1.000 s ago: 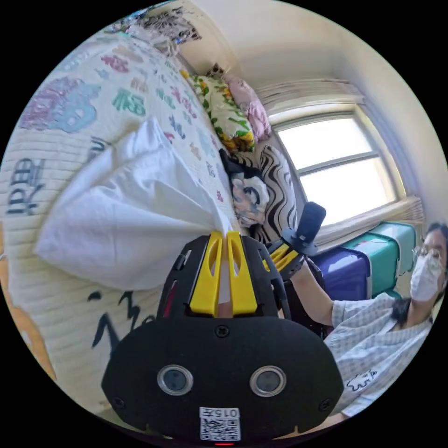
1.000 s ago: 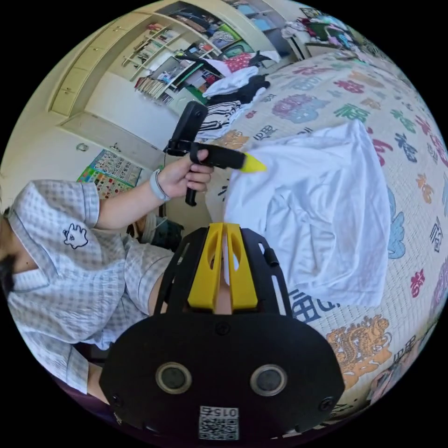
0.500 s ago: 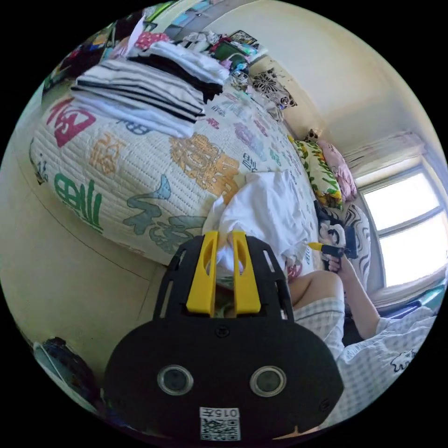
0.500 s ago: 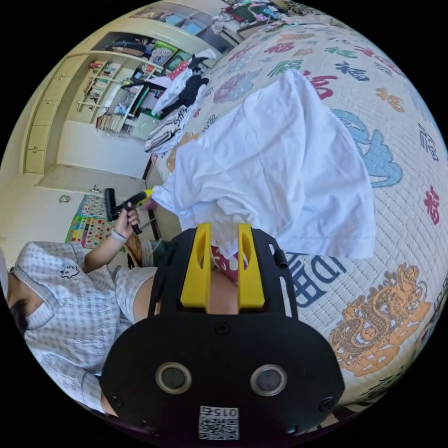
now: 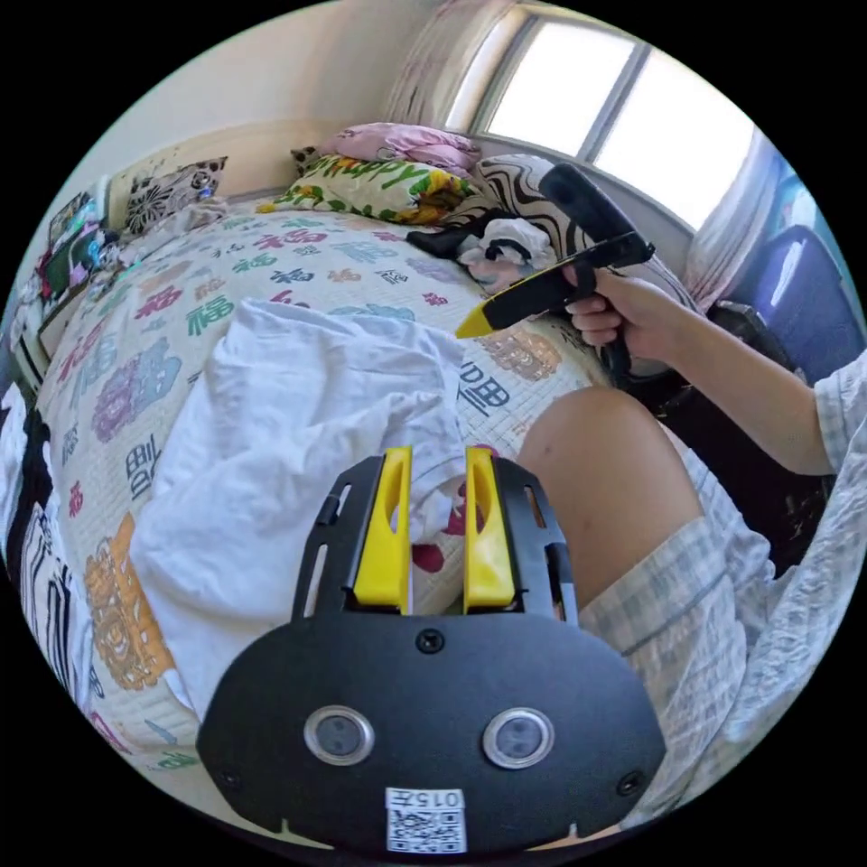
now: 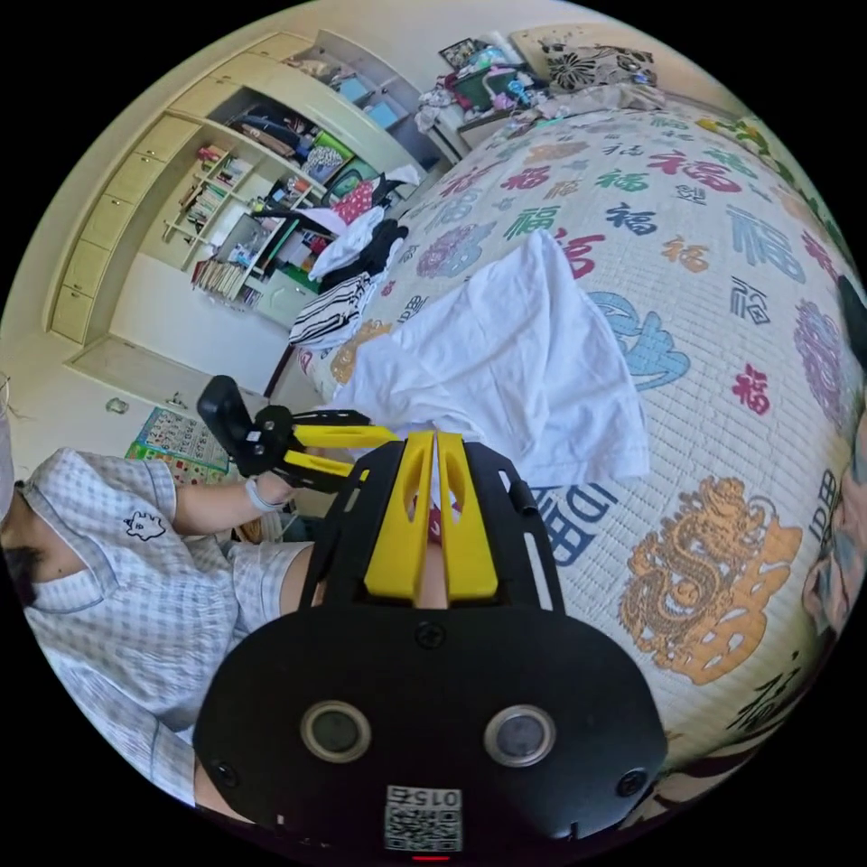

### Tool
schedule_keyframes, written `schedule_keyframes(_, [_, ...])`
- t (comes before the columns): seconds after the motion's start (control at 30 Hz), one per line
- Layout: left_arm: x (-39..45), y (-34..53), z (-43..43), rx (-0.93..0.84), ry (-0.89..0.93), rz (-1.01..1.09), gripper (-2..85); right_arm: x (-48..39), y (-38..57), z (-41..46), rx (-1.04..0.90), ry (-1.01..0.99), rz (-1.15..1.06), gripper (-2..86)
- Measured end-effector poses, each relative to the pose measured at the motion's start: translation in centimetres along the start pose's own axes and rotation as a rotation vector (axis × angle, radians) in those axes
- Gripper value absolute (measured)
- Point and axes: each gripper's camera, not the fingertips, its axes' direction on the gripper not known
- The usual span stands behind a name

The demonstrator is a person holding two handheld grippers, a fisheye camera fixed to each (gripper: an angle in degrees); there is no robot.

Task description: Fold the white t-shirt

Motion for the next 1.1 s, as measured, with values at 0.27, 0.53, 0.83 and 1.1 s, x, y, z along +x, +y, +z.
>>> schedule_keyframes(0.27, [3.8, -3.1, 5.8, -0.23, -0.062, 0.145, 5.3, 1.8, 4.6, -1.9, 0.116, -0.051, 0.091, 0.2])
schedule_keyframes(0.53, [-3.1, 1.7, -8.0, 0.194, -0.005, -0.319, -0.3, -0.2, 3.1, 0.7, -0.088, 0.098, -0.147, 5.5])
schedule_keyframes(0.83, [-6.9, 8.5, -16.6, 0.374, -0.016, -0.561, -0.4, 2.5, -0.5, 6.0, -0.406, -0.013, -0.097, 8.3])
schedule_keyframes(1.1, [-6.9, 10.5, -19.7, 0.401, 0.025, -0.582, -0.3, 8.2, 2.3, 3.5, -0.207, -0.541, 0.177, 9.9])
